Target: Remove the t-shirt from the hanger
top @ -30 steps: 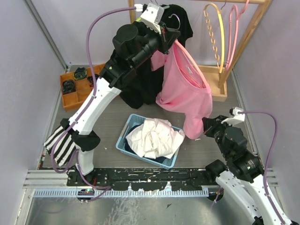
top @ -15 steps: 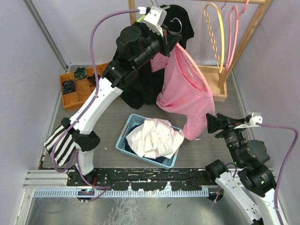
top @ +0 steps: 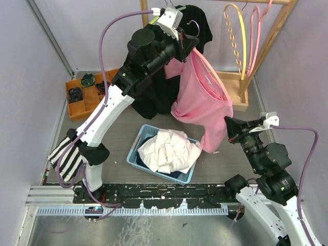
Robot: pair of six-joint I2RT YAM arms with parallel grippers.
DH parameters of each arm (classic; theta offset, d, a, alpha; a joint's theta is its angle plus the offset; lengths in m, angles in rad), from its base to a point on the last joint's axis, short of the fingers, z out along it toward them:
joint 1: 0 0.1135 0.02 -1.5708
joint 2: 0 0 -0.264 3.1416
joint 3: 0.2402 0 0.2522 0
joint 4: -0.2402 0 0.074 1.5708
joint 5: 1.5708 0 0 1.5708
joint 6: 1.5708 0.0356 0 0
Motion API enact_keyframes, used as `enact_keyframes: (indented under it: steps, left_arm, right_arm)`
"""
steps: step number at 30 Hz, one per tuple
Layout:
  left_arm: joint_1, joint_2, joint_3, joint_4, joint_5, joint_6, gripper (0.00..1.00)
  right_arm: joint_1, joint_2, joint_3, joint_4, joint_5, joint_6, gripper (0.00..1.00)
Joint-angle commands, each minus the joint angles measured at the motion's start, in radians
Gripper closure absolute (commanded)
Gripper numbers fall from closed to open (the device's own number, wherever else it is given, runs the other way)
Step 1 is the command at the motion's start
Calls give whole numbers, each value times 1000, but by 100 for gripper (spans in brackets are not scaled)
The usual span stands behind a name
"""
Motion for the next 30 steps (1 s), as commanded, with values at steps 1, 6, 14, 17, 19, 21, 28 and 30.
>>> enact_keyframes:
  steps: [1,6,14,17,19,21,28,30]
  left_arm:
    - [2,-65,12,74,1,-19,100]
    - [2,-61,34,73,-11,-30,100]
    - [2,-54,82,55,-18,-30,100]
    - [2,-59,62,54,1,-40,100]
    - [3,-66,33,59,17,-44,100]
    - [0,-82,-29,75,36,-48,100]
    - [-2,-149,-229,157,83,-61,100]
    - [-4,-159,-262,168,98,-58,100]
  right_arm:
    - [-3,-31,-11,54,2,27,99]
    - [-3,-75,-98,-43,149,214,99]
    - [-3,-77,-178,-121,144,384,99]
    - [-3,-82,-161,-88,124,325,94]
    - [-3,-82,-130,-84,131,277,79]
    - [-3,-85,-96,-84,154,231,67]
    - [-3,-82,42,-104,273,111,53]
    - [-3,-70,87,-106,302,79,53]
